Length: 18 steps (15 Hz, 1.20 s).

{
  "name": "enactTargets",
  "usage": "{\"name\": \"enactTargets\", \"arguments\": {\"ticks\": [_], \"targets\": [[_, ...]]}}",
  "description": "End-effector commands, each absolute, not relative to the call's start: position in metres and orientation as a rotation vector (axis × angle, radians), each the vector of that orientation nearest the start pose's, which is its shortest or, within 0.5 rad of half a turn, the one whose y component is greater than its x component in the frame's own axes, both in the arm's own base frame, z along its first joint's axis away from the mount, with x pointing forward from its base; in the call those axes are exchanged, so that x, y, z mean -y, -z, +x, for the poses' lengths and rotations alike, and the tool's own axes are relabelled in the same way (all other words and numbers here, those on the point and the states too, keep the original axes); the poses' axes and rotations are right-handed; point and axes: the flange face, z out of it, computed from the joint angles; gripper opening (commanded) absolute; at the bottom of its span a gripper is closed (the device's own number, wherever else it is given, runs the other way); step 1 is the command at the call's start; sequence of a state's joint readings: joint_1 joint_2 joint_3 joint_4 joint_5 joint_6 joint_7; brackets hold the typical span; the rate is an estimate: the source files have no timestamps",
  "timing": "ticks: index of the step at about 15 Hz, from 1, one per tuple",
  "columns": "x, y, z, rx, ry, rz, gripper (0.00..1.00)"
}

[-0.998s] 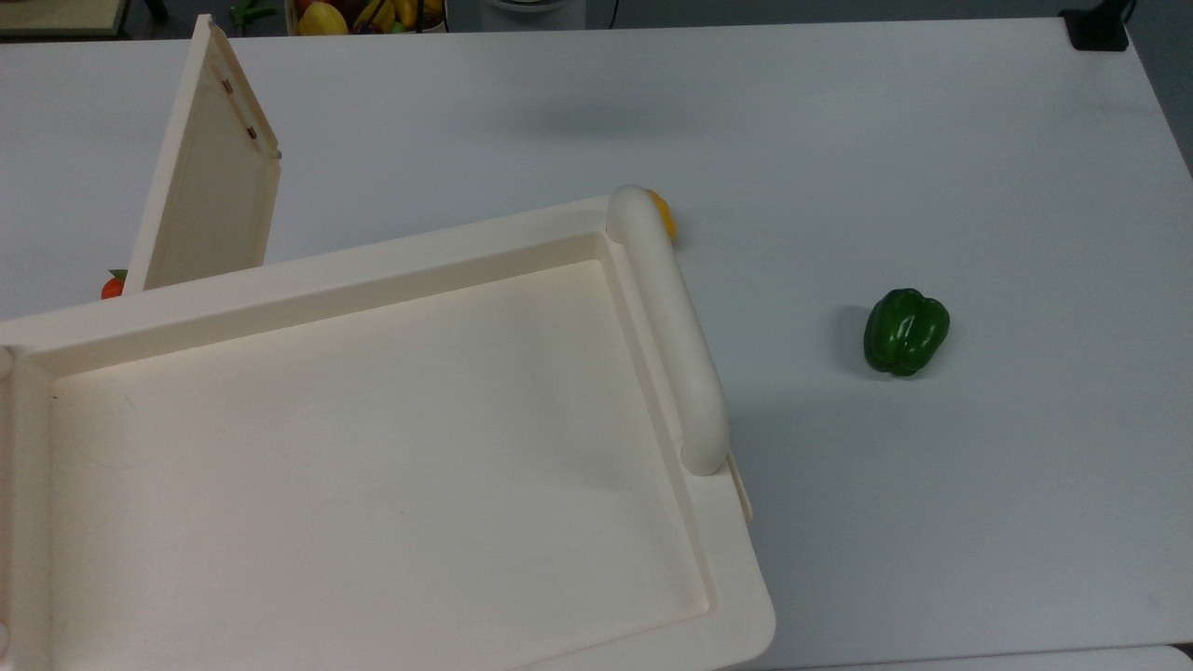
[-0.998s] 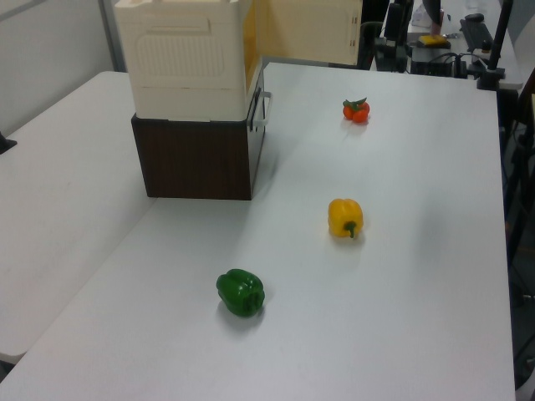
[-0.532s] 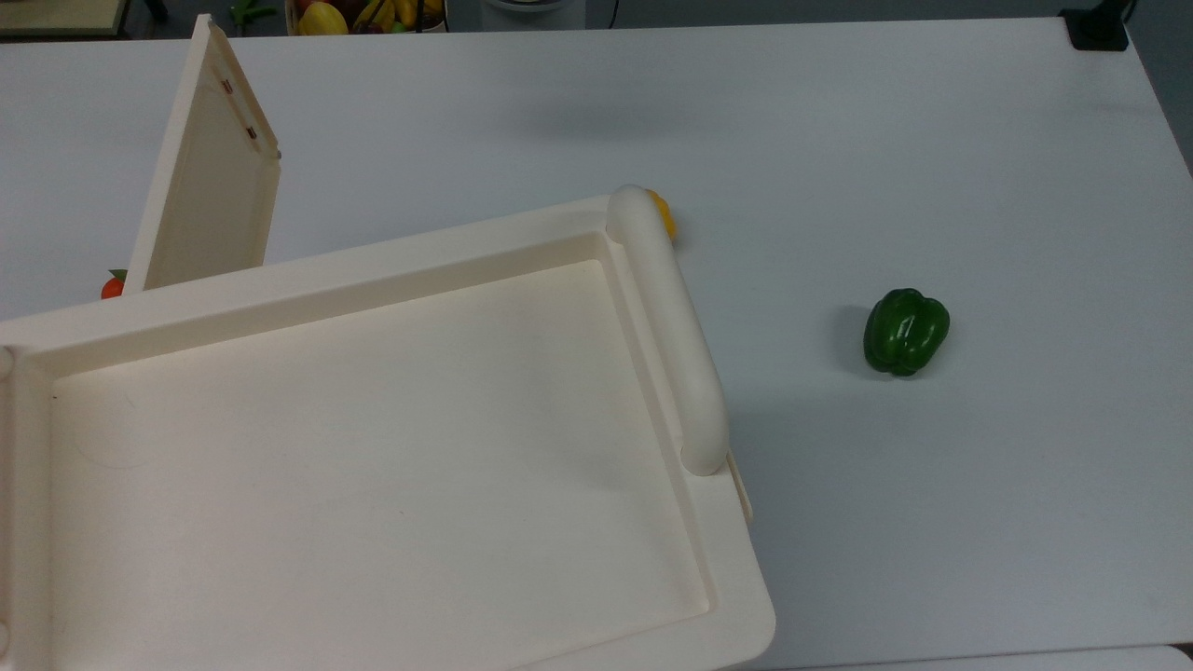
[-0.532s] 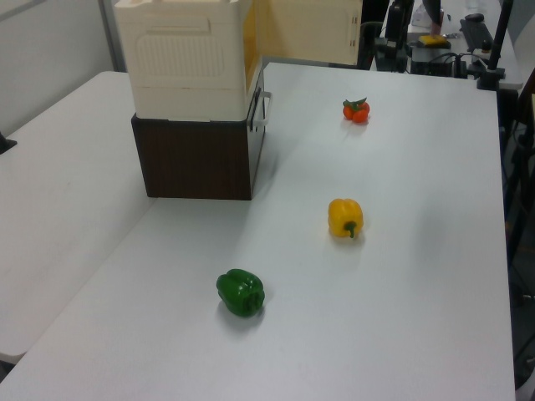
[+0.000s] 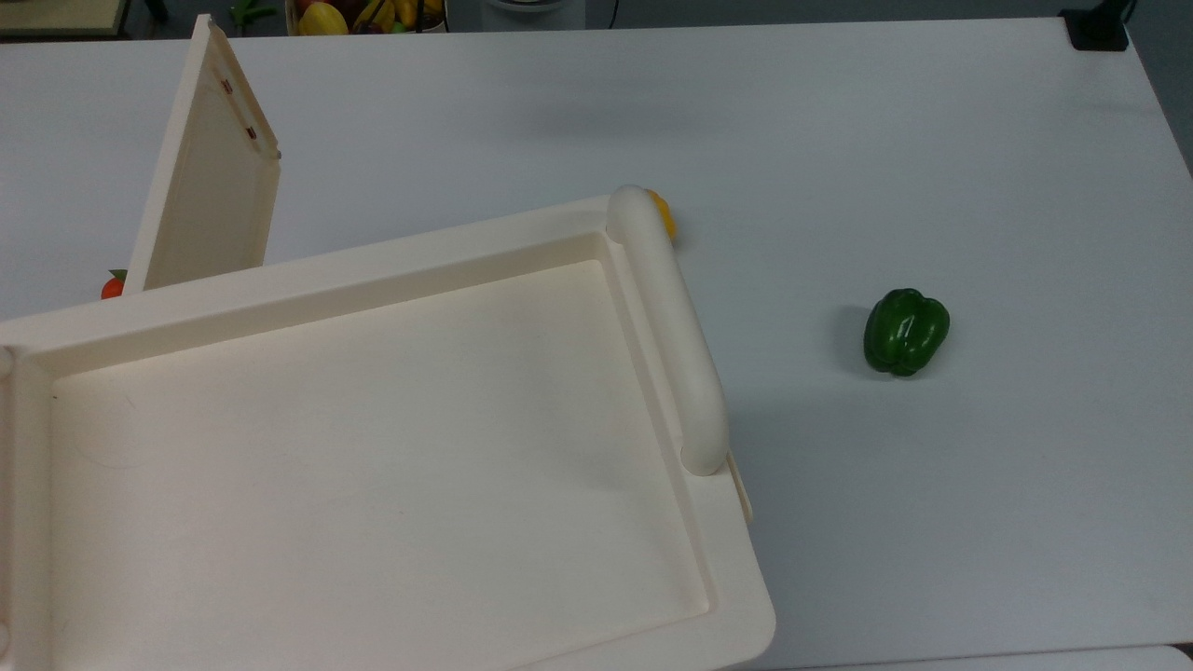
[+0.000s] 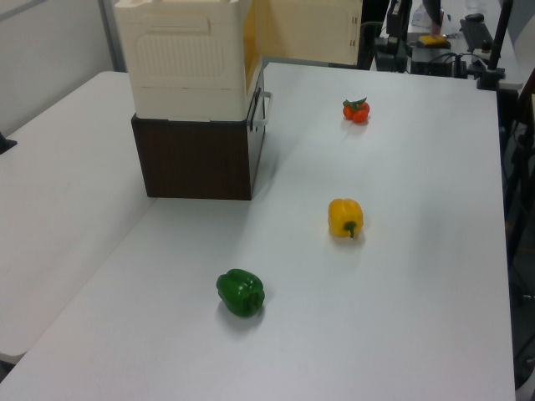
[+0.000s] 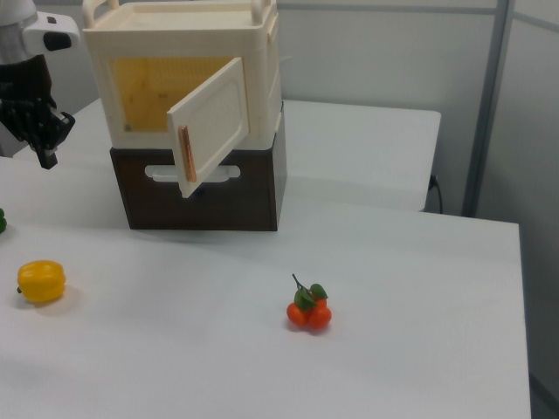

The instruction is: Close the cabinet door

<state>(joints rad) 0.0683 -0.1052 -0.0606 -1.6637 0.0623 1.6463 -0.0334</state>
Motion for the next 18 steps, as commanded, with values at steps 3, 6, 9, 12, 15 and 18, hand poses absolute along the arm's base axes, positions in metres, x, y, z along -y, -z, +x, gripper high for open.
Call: {"name": "enactTargets", "arguments": {"ticks": [3,6,9,12,15,18], "targets": [[0.009,-0.659,0.521,0.029,0.208,-3.044,0.00],[0.038,-0.680,0.527,-0.075,0.371,-3.011,0.00],[0.090,-0.697,0.527,-0.209,0.508,-2.928,0.00],[0.143,-0.699,0.517,-0.302,0.549,-2.826,0.00],[0.181,-0.699,0.507,-0.266,0.606,-2.747,0.00],[0.200,-0.700,0.514,-0.289,0.751,-2.742,0.00]]}}
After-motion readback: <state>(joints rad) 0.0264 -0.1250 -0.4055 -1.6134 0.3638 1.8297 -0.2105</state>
